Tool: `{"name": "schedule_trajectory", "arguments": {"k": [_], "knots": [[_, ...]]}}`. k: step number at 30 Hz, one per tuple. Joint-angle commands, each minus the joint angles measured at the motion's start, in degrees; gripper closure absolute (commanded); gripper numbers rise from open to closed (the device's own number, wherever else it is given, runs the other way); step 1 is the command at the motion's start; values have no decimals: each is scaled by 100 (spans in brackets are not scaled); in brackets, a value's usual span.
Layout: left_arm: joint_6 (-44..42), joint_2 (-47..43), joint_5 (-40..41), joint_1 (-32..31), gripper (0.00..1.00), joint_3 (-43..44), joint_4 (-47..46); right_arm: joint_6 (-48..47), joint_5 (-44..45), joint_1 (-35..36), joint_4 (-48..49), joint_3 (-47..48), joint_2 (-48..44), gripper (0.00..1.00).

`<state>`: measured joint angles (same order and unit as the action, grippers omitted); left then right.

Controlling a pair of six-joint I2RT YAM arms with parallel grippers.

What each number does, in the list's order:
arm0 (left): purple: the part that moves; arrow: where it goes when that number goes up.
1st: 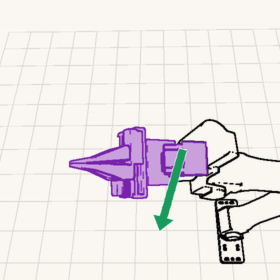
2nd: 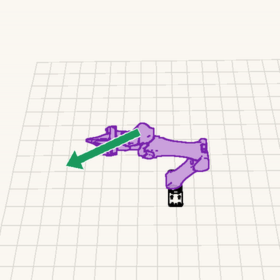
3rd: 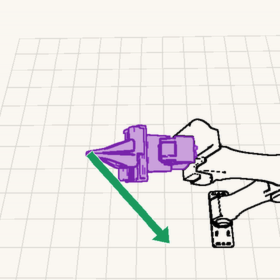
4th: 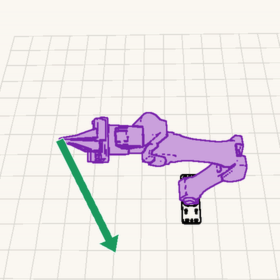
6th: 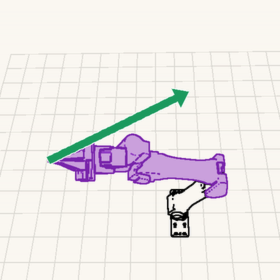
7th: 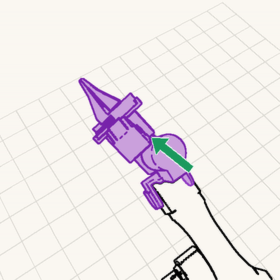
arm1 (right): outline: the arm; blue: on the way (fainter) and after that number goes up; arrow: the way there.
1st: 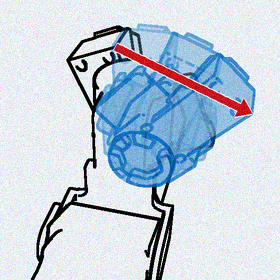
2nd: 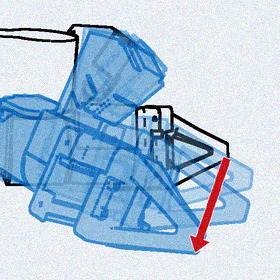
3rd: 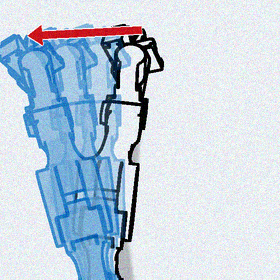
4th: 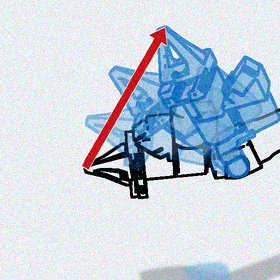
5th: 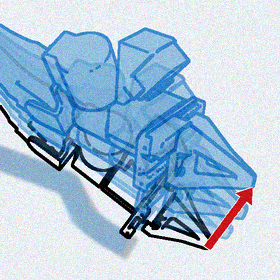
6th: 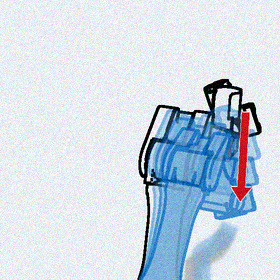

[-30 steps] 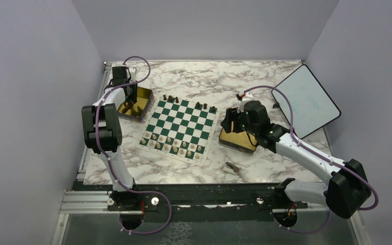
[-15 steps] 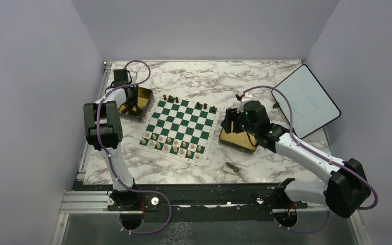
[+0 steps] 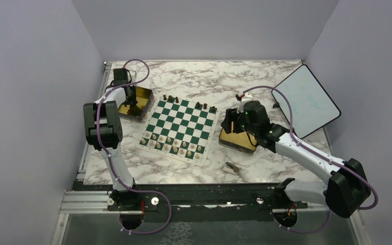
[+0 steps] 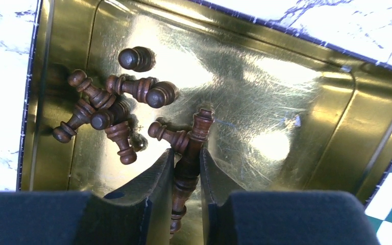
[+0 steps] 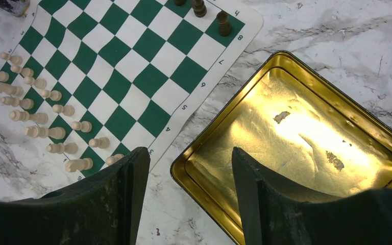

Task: Set up the chess pieces on the board
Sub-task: Pick up the chess piece from the storage box.

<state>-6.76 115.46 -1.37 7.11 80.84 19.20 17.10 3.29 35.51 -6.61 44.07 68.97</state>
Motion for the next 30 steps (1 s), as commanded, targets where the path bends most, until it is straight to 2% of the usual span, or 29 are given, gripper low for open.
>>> {"name": "schedule_trajectory", "arguments": {"k": [1,11,15,20,26,30], "knots": [[372,-268,-251,-8,81,297,170,102,-78,-31,-53,144,0,34],[942,-885,-388,-17,85,393,242,543,-292,-26,74,241,-2,34],[1229,-1244,-739,-57,86,299,213,728,-302,-31,160,255,-11,35],[1399,-1721,-1039,-318,86,89,161,950,-569,-27,195,431,54,35],[1685,-2397,-1766,-520,86,-240,18,1104,-893,-26,356,691,149,37],[1762,-2927,-2099,-1021,86,-680,-95,1182,-1110,-41,507,901,289,40]]}}
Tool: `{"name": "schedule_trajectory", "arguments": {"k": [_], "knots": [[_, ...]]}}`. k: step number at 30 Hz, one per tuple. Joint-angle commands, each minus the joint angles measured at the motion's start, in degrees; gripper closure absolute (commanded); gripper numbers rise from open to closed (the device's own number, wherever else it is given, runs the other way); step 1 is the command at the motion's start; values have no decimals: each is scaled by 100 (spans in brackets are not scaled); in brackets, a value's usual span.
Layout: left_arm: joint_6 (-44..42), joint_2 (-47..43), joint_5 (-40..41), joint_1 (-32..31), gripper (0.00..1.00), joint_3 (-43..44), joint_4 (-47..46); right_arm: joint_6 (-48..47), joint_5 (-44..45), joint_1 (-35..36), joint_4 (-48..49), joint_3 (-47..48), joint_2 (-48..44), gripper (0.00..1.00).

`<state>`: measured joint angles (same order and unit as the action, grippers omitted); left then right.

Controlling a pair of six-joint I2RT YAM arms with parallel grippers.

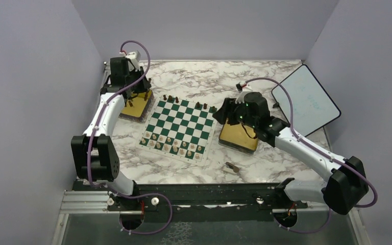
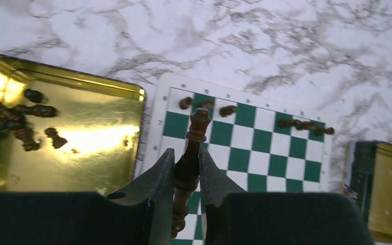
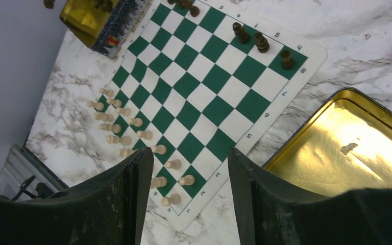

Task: Set up the chess pieces on the board
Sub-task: Pick up the chess piece from the storage box.

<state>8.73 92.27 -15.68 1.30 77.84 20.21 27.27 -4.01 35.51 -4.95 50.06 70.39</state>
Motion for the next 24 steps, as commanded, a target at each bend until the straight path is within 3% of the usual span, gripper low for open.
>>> {"name": "schedule_trajectory", "arguments": {"k": [1,12,24], "knots": [[236,-728,-697,-555,86,-493,-235,191,-473,-42,416,356,199,41],[111,-1325,-2032,-1430,86,-1629,-931,404,-1925,-156,768,1583,1293,64],[-240,-1486,-2576,-1991,86,-1995,-1305,911,-2956,-167,733,2495,2570,56]]}}
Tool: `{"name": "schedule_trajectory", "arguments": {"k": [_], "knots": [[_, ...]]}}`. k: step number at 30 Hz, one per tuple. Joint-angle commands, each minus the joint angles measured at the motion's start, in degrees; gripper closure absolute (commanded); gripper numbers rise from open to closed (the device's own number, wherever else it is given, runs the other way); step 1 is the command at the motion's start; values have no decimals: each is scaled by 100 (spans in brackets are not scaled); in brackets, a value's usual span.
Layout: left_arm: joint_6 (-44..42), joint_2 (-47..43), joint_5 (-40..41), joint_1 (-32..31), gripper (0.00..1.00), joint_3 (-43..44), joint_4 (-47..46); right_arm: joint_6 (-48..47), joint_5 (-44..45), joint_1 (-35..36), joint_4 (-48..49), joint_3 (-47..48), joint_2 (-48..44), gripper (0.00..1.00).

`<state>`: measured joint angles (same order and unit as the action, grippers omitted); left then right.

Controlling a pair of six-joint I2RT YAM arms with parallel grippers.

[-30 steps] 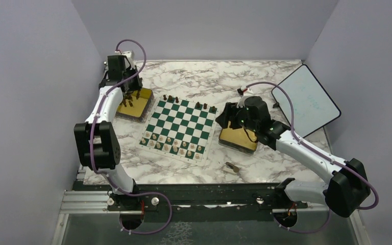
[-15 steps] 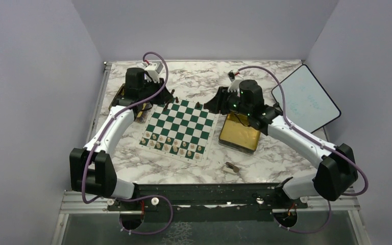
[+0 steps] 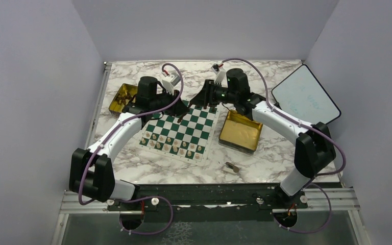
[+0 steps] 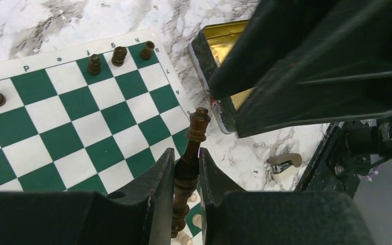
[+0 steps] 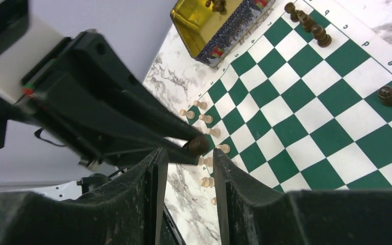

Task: Set up the chess pieces on the board
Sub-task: Pick up the chess piece from the storage box.

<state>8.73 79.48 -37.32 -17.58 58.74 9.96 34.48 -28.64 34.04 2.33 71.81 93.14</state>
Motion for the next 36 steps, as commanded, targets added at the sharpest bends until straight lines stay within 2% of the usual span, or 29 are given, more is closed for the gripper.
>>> {"name": "schedule_trajectory", "arguments": {"k": [1,4,6,12,14,16,18,21,31,36], "knots": [[-274,-230,-405,-145,86,-104,-276,190,-526,-20,-51,377,358,56],[-328,-276,-348,-229,86,-134,-279,186,-704,-16,-125,464,502,55],[-361,-298,-326,-253,86,-135,-275,233,-786,-20,-38,422,520,59],[-390,-317,-226,-267,86,-134,-275,284,-782,-18,69,265,433,78],[-372,-319,-177,-263,86,-148,-281,296,-730,-18,68,211,372,81],[-363,-339,-166,-269,86,-152,-283,288,-680,-20,29,181,339,80],[-371,-346,-141,-266,86,-168,-288,281,-697,-20,5,160,328,71],[-374,-376,-92,-269,86,-187,-305,278,-722,-21,-21,133,323,64],[-355,-359,-65,-267,86,-222,-342,293,-746,-22,-9,59,314,63],[-361,-350,-45,-272,85,-231,-354,303,-711,-20,62,31,295,86]]}}
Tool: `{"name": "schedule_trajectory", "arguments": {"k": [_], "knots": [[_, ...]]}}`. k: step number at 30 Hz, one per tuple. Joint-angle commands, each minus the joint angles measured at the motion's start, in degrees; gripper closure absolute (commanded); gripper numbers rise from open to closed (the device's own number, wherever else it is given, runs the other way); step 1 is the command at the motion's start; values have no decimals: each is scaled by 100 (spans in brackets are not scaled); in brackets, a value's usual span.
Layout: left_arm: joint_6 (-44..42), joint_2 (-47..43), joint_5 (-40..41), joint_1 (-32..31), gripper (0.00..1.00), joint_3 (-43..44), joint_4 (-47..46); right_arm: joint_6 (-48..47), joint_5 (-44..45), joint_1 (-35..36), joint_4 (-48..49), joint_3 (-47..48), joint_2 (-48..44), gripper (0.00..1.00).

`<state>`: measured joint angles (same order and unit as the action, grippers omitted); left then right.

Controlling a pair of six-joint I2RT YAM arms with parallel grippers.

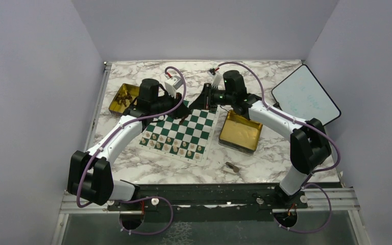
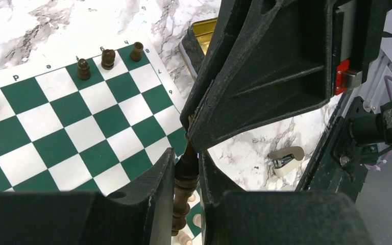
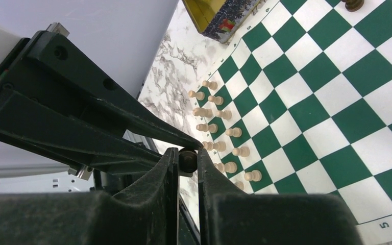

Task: Set up the chess pieces on the board
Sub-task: Pick up the chess piece from the storage box.

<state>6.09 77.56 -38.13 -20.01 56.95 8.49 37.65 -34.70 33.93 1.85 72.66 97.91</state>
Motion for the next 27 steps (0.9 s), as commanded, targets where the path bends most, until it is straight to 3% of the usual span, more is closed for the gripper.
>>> {"name": "schedule_trajectory", "arguments": {"k": [1,6,10,13,20,27], "knots": [[-91,-164,46,-29,83,-57,-208,-7,-99,-17,144,-65,-191,90],[-10,-257,161,-29,67,-52,-208,60,-28,-97,263,-132,-296,98],[201,-445,320,-21,41,-73,-244,219,44,-276,397,-292,-483,99],[631,-686,535,-20,31,-188,-468,498,50,-448,721,-542,-686,99],[2990,-1322,844,-12,25,-886,-2048,1251,344,-706,1620,-1195,-1256,99],[4152,-1636,1192,-12,25,-1032,-2503,2106,456,-828,2662,-1798,-1701,99]]}}
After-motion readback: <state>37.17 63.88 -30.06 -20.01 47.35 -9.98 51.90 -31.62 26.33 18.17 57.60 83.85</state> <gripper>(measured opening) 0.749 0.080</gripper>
